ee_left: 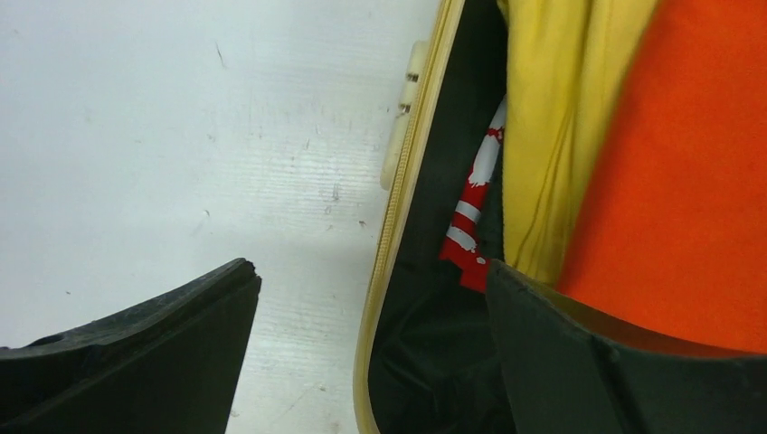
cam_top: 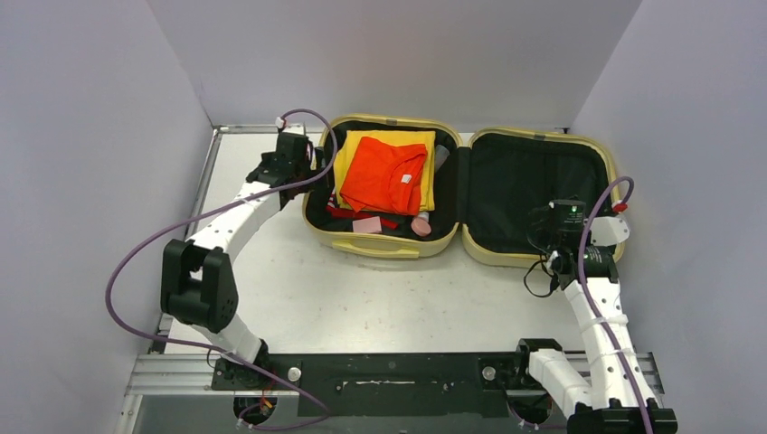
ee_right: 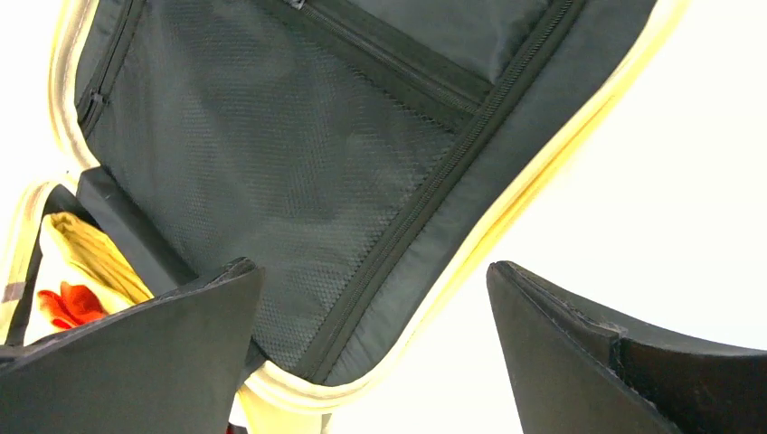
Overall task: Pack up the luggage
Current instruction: Close the luggage at the center of the board.
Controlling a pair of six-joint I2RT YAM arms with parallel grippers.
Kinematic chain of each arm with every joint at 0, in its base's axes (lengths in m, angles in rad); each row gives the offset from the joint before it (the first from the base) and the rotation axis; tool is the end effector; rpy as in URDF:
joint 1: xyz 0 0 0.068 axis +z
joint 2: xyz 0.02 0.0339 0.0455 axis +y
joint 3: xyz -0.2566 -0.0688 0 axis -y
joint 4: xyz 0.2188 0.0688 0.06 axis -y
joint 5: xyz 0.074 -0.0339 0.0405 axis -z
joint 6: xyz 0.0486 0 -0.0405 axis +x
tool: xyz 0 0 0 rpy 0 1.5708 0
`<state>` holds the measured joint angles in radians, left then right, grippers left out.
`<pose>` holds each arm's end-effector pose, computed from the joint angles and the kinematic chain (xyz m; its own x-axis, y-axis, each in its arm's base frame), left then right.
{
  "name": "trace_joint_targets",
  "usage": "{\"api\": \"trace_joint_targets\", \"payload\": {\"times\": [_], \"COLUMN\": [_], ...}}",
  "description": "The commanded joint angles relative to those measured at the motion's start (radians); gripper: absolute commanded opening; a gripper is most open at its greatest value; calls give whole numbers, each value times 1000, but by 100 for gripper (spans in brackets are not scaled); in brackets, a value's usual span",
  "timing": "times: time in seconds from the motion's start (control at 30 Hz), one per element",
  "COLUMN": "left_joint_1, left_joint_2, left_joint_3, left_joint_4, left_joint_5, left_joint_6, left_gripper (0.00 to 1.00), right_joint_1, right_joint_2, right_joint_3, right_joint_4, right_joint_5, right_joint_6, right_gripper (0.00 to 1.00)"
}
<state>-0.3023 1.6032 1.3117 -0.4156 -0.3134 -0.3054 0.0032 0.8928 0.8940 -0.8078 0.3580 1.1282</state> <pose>0.3353 -0.0889 0.2864 -0.6094 -0.1096 -0.7853 -0.1298 0.9908 -0.0376 0.1605 -0.0165 0.2873 -0.0928 0.8461 -0.5249 0.7549 0.4036 0.5169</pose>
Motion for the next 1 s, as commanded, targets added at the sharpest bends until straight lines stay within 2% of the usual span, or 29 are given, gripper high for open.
{"api": "trace_joint_targets", "payload": {"times": [0.0,0.2,0.27,0.43,0.47,0.67,0.83,0.97], "left_joint_1": [5,5,5,4,4,3,-1,-28], "left_joint_2": [95,134,124,84,74,-12,-110,-159], "left_joint_3": [14,-68,-97,-192,-209,-329,-413,-439], "left_joint_4": [-12,20,31,53,52,69,85,82], "left_joint_5": [1,30,40,65,67,82,105,125], "left_joint_6": [-18,-44,-57,-84,-94,-150,-187,-198], "left_gripper": [87,60,48,3,0,0,0,0], "right_joint_1": [-31,-85,-98,-144,-159,-227,-267,-293], "right_joint_2": [-1,53,82,127,138,200,266,315], "right_joint_3": [0,-23,-34,-78,-91,-156,-168,-176], "right_joint_4": [-35,5,10,35,46,151,251,319], "right_joint_5": [58,39,50,56,54,23,-8,-40], "right_joint_6": [46,83,86,87,83,46,-13,-63], "right_gripper": [100,100,100,100,100,97,87,73]}}
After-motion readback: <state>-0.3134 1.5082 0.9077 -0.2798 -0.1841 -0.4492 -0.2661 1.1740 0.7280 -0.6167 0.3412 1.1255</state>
